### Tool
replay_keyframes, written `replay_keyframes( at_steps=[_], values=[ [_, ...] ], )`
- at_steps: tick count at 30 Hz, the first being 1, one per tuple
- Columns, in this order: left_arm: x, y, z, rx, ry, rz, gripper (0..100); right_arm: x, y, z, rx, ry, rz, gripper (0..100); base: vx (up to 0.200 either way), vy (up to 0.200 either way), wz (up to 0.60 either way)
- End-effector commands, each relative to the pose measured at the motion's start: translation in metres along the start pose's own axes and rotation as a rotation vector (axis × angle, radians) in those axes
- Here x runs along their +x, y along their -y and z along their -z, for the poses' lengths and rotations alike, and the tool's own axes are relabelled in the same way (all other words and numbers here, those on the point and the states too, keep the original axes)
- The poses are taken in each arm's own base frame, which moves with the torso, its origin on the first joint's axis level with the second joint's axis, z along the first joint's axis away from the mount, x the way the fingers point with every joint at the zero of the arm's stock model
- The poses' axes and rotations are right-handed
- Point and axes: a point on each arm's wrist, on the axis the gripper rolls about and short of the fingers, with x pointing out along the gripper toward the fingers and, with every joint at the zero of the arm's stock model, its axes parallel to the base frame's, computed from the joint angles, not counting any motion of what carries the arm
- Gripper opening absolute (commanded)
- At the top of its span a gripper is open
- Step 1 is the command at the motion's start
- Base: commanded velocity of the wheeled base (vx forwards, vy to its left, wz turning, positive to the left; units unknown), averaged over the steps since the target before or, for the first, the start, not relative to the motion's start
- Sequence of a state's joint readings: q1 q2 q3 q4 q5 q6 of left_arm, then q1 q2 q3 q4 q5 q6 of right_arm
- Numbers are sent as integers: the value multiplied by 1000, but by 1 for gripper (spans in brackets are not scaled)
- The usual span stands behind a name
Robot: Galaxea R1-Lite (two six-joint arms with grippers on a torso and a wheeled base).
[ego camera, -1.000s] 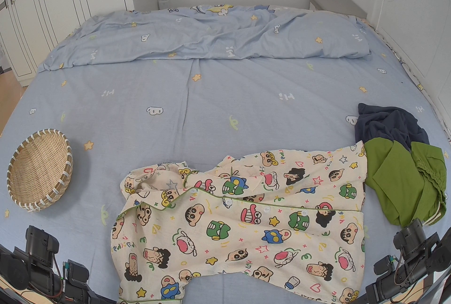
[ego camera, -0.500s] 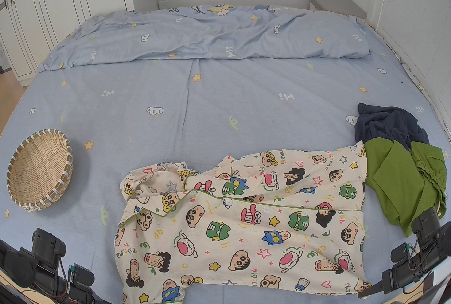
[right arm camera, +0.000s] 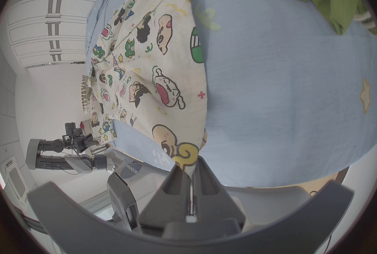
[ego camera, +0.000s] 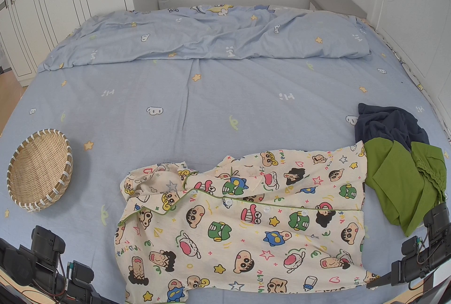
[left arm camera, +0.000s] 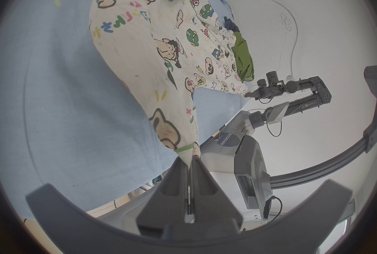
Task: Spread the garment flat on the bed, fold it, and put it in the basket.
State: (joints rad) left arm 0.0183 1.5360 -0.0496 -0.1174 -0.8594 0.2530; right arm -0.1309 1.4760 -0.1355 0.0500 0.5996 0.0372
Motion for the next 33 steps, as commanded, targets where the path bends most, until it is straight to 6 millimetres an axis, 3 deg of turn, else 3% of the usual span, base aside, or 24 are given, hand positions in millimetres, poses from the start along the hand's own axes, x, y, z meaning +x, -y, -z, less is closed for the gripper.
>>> replay_keyframes(
  at_steps=[1,8,15,18,33],
  values=[
    [0,1,0,6,5,6,0,-7,-1,3,-7,59,2,0,0,0,0],
    [-3,8,3,38,54,108,0,-11,1,5,13,97,11,0,0,0,0],
    [-2,8,8,31,34,96,0,-13,2,6,57,87,16,0,0,0,0],
    [5,1,10,-3,-70,-29,0,-14,4,9,96,81,25,0,0,0,0],
    [5,-2,7,2,-77,-108,0,-17,7,4,107,111,32,0,0,0,0]
  ],
)
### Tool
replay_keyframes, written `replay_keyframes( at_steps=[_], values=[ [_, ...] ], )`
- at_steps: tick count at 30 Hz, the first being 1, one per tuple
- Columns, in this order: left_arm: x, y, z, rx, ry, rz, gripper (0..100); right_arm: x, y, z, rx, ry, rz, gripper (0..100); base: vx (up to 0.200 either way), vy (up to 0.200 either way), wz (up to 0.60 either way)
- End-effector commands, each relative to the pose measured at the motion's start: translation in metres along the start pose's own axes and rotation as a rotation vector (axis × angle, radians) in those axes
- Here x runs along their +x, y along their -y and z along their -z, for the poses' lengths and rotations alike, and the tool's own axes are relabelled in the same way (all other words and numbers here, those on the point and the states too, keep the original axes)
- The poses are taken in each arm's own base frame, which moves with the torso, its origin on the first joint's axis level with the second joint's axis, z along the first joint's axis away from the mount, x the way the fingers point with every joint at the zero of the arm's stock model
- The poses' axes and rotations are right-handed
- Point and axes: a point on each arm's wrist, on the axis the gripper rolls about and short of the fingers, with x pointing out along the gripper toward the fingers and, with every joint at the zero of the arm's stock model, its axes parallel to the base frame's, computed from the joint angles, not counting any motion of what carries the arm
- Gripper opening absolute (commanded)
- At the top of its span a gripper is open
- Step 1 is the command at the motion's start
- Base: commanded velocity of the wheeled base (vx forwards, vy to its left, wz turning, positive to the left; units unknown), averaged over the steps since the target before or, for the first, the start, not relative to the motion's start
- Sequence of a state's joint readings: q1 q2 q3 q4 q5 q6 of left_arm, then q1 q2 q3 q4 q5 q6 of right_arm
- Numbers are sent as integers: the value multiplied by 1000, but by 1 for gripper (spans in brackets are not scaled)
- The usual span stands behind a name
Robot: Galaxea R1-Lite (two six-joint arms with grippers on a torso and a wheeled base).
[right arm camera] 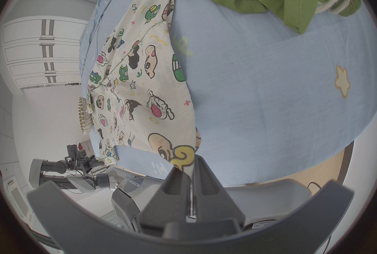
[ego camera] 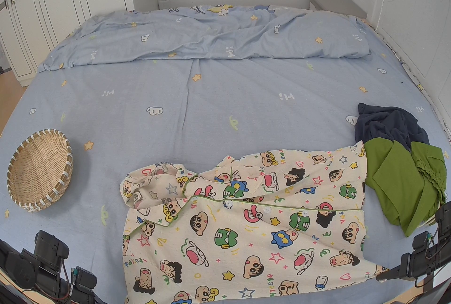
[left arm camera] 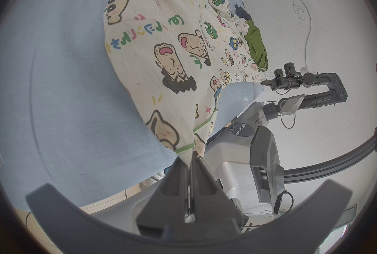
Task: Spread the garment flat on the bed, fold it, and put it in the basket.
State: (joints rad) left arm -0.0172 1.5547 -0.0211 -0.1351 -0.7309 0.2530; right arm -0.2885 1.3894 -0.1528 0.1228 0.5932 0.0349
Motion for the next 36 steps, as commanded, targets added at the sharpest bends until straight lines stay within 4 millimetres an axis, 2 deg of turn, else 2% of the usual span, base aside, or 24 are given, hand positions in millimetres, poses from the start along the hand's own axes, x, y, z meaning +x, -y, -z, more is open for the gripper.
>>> replay_keyframes(
  at_steps=[1,23,24,25,26,36],
  values=[
    [1,0,-1,4,1,-2,0,1,0,-1,-1,-4,-1,0,0,0,0],
    [4,-1,1,16,-26,-14,0,6,2,-3,26,-66,2,0,0,0,0],
    [4,-1,1,15,-28,-17,100,7,2,-3,24,-70,2,0,0,0,0],
    [4,-1,1,15,-28,-17,100,7,2,-3,24,-70,2,0,0,0,0],
    [4,-1,1,16,-24,-18,100,8,1,-2,14,-79,3,100,0,0,0],
    [1,-1,0,24,7,-45,100,8,-2,4,-38,-85,-6,100,0,0,0]
  ],
)
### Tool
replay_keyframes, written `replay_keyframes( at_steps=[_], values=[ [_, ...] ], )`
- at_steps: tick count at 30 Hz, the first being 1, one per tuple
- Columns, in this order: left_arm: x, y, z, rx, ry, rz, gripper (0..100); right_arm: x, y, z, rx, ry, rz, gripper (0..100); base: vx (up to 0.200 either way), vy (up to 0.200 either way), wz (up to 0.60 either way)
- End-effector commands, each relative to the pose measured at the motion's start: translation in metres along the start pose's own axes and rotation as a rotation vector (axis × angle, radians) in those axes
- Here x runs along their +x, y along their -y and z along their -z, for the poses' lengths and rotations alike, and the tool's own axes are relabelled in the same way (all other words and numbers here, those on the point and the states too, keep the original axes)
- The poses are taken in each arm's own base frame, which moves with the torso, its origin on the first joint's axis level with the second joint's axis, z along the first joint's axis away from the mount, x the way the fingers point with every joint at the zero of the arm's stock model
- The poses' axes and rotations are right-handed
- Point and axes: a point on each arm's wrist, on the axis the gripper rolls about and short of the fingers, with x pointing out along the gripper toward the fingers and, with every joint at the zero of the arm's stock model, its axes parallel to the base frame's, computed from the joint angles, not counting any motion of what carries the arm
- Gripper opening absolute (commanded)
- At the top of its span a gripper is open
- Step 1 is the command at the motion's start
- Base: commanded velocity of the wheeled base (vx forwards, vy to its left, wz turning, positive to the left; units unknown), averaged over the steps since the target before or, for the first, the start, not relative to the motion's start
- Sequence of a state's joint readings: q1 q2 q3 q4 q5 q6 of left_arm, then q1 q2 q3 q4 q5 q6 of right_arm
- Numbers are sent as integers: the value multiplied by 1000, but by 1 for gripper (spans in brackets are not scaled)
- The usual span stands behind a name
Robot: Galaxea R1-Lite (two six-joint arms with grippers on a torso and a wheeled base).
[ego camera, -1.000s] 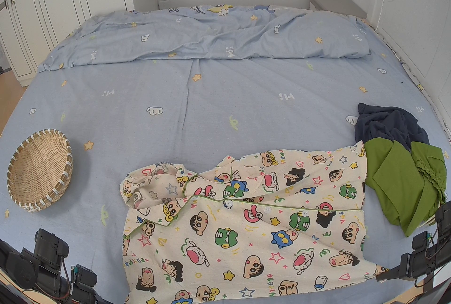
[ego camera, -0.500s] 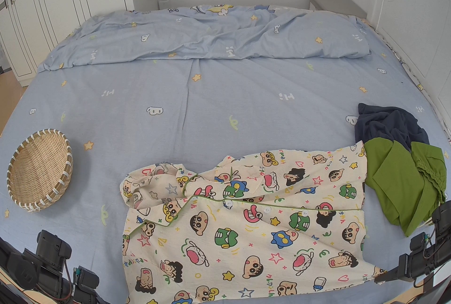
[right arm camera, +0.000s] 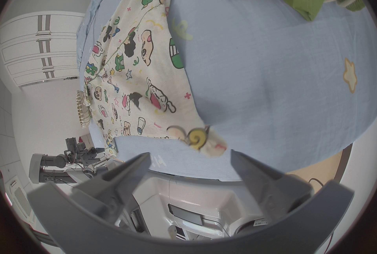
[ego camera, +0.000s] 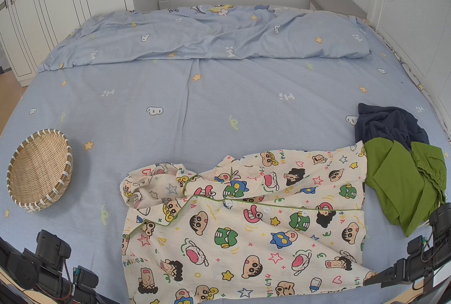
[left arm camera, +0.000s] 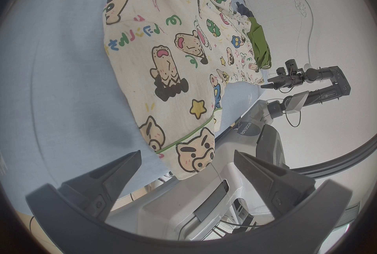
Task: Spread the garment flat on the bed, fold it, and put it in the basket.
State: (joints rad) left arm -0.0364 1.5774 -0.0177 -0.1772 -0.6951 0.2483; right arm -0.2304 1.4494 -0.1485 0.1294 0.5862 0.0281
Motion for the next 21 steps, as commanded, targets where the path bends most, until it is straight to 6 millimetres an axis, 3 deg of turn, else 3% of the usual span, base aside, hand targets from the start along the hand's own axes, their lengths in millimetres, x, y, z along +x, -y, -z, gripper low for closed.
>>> replay_keyframes(
  at_steps=[1,12,14,21],
  values=[
    [-3,2,3,7,23,-25,100,-1,-2,4,-34,15,-5,100,0,0,0],
    [-29,5,-6,25,210,-144,100,-22,-21,26,-204,178,-71,100,0,0,0],
    [-38,6,-14,16,225,-174,100,-30,-26,26,-224,210,-75,100,0,0,0],
    [-88,26,-71,-52,285,-164,100,-77,-57,21,-315,340,-88,100,0,0,0]
  ],
)
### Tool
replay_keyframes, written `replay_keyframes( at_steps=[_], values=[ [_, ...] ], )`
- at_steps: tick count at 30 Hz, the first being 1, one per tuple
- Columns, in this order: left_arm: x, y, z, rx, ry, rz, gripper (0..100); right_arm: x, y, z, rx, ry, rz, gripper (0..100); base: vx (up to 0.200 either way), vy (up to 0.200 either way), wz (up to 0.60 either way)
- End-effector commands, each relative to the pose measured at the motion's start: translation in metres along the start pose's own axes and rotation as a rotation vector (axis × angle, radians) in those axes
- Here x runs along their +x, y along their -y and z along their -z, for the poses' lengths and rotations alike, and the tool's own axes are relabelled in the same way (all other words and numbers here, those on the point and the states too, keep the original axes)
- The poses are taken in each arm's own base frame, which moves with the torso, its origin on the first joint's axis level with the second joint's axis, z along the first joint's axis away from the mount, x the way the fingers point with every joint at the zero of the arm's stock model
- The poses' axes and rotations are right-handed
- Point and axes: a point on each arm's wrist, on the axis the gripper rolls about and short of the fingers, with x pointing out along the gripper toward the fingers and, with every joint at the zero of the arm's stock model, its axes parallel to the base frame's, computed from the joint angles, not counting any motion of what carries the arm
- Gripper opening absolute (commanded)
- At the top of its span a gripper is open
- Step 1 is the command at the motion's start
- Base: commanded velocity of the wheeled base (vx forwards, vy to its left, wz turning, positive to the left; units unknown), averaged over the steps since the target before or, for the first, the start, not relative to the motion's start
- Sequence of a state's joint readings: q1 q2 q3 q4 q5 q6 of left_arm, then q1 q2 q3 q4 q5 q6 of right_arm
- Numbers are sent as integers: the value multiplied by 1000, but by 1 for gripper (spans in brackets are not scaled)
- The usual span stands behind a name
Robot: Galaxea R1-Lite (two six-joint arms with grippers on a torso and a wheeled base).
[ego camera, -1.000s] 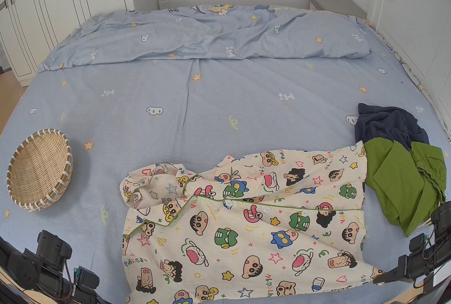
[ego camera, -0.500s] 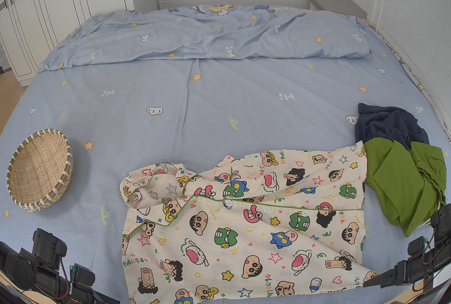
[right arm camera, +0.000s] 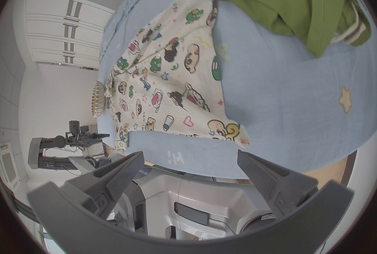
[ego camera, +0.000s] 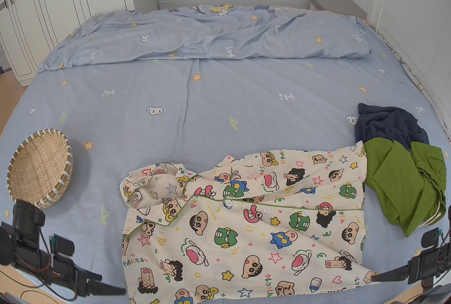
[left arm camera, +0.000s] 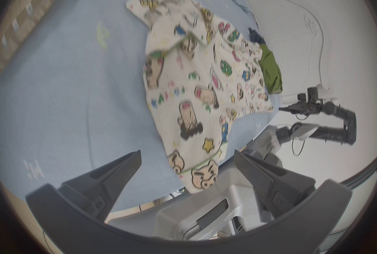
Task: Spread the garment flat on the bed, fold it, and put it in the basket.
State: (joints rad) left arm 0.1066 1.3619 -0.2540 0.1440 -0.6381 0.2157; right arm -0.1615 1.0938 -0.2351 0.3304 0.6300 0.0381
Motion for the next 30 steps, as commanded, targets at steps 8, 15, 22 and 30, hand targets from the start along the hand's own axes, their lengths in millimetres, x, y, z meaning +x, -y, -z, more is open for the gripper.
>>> replay_keyframes(
  at_steps=[8,15,22,30],
  values=[
    [-58,28,-124,-10,276,11,100,-76,-70,-67,-312,318,-76,100,0,0,0],
    [-52,39,-153,-82,311,66,100,-114,-111,-120,-391,468,-141,100,0,0,0],
    [-71,71,-123,-75,353,133,100,-113,-112,-115,-354,463,-169,100,0,0,0],
    [-56,58,-147,-57,403,125,100,-109,-111,-120,-365,466,-173,100,0,0,0]
  ],
)
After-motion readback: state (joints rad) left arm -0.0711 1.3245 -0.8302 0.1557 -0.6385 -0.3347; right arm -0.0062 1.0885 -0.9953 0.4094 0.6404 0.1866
